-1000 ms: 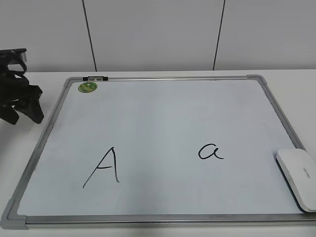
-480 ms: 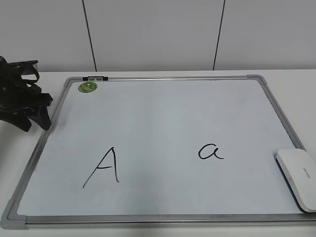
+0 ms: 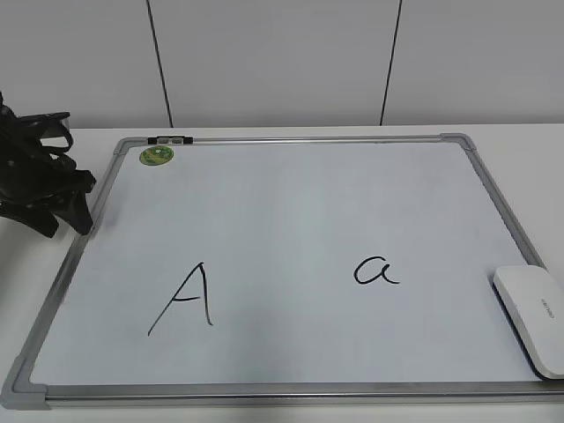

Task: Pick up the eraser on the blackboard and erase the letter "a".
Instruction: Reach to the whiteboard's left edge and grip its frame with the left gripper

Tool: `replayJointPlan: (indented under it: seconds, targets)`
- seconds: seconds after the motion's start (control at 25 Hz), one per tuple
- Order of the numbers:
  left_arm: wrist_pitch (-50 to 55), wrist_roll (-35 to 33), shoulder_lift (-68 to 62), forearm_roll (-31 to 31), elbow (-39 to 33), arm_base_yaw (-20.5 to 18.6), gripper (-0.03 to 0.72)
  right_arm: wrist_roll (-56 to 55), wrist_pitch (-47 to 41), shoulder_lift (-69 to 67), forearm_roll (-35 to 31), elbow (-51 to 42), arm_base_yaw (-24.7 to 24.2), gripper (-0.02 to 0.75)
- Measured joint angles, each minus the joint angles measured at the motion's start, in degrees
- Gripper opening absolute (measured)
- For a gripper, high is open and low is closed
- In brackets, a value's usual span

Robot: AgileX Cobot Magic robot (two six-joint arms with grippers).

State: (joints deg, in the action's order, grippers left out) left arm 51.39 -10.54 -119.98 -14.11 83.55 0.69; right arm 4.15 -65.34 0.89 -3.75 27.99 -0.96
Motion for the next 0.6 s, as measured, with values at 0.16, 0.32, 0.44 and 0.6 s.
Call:
replayJointPlan:
  seconds: [0.16,0.32,0.44,0.6]
  targets:
    - [-0.9,0.0,-0.2,-0.1,0.0,0.0,0.407,0.0,0.0,0.0,0.0,0.0,0.0,0.587]
    - [-1.1,0.0,-0.2,-0.2,0.0,0.0,0.402,0.0,0.0,0.0,0.0,0.0,0.0,0.587]
    - [-1.4,-0.1,-0.2,-0.2,0.0,0.0,0.396,0.0,0.0,0.0,0.0,0.0,0.0,0.586]
    - [-1.9,-0.1,-0.2,-0.2,0.0,0.0,0.392,0.0,0.0,0.0,0.0,0.0,0.0,0.586]
